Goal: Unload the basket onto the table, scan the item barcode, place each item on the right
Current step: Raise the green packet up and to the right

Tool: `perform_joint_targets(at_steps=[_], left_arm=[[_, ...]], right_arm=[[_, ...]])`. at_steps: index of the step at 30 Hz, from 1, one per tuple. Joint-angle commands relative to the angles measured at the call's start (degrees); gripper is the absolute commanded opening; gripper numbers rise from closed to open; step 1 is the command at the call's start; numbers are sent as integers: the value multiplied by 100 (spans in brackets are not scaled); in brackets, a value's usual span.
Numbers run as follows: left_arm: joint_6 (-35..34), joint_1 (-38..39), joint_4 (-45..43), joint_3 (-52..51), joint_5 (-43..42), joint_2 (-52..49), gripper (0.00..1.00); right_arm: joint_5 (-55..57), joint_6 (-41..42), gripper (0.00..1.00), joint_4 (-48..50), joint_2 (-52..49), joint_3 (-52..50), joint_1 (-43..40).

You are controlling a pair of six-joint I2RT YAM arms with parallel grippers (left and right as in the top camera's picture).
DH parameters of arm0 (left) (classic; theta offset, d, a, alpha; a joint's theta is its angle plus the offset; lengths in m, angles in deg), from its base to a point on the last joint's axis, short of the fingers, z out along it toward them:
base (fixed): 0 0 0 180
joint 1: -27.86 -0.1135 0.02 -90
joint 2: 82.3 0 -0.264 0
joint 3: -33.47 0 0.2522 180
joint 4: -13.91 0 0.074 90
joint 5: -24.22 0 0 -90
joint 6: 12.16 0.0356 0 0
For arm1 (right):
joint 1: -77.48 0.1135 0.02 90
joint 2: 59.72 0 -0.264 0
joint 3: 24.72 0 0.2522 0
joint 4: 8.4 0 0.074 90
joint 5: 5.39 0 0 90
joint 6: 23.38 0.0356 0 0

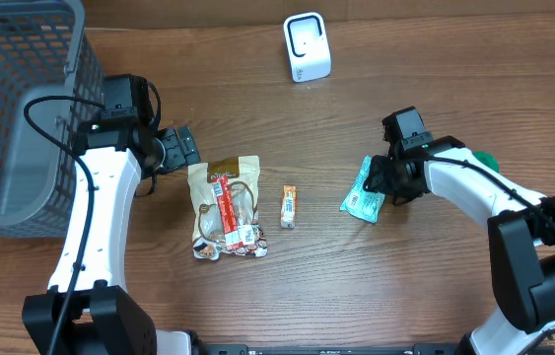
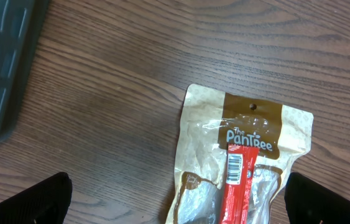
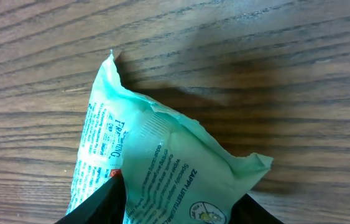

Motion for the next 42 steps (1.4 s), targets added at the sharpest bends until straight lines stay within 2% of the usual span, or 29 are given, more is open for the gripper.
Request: perform_joint_targets(at_steps=[1,3,5,6,11,17,19,26,42], left_arm=[[44,11,-26,81,31,15,100],[44,11,-28,81,31,15,100],[46,11,-26,81,31,15,100],[46,11,-26,81,31,15,100],[44,11,-28,81,31,15,100],[44,11,-28,81,31,15,100],[46,11,-26,81,31,15,100],[44,11,-28,81,28,15,100],[44,11,-26,83,31,15,100]], right_arm=[[142,197,47,131,-55,-299,-20],[138,195,38,125,-55,-299,-20],[142,195,18,92,-39,-269,-22],[140,195,4,4,-15,-201,-48],[94,4,4,-549,452,363,-258],[-313,-1152,4,-542,1596,509,-260],[-308,-1305,4,-498,1989,509,-262],[-310,-1316,4,-310,2955,509,-275],[-909,-1355,4,-282,2898,503,-271]])
